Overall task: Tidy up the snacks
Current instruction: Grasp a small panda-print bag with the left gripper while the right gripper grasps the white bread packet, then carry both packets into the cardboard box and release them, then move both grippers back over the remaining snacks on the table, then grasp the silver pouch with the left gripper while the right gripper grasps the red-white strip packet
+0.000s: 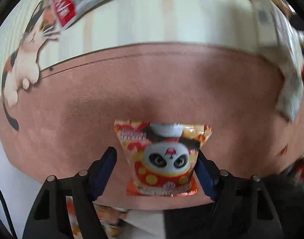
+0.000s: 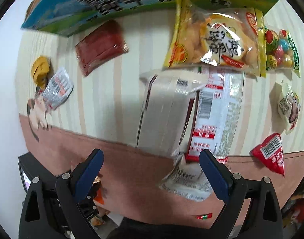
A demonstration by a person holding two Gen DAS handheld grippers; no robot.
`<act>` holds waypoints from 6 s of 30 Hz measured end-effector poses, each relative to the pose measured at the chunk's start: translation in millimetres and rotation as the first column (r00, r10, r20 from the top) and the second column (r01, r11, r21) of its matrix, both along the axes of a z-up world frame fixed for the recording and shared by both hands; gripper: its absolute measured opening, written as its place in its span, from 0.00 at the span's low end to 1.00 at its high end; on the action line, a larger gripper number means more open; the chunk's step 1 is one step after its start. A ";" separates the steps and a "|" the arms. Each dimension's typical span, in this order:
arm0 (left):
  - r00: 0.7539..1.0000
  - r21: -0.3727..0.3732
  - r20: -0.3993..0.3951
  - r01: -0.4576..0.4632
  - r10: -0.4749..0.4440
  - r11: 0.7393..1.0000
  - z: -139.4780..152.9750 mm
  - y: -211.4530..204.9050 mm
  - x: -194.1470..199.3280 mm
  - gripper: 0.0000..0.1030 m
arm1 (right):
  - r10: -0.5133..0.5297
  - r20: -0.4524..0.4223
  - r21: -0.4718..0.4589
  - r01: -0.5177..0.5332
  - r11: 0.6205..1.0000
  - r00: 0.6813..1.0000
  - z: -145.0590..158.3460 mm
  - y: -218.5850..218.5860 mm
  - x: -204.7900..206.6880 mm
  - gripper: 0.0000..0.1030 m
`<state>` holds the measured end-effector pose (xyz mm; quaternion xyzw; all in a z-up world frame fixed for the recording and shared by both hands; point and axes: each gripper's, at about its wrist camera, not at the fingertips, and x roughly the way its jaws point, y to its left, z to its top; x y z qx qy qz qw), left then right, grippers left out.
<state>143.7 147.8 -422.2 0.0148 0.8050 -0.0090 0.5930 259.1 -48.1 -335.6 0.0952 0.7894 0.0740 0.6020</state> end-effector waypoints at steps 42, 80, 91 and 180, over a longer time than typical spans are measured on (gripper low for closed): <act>0.957 -0.016 0.193 -0.220 0.219 0.975 71.6 -13.7 -23.0 0.44 | 0.228 0.109 -0.075 -0.221 0.972 0.967 31.3 31.0 -59.8 0.55; 0.953 -0.145 0.289 -0.047 0.088 0.988 182.0 -67.2 324.4 0.44 | 0.021 0.300 -0.009 -0.019 1.000 0.954 153.7 -74.2 193.1 0.56; 0.989 -0.125 0.134 -0.052 0.069 0.991 96.5 -70.8 396.5 0.44 | 0.020 0.153 -0.046 -0.013 0.999 0.988 69.3 -85.6 218.6 0.56; 0.995 -0.046 0.011 -0.098 0.098 0.994 -14.6 7.5 105.7 0.62 | -0.201 0.003 -0.123 0.200 0.972 0.980 -52.6 -55.7 5.9 0.88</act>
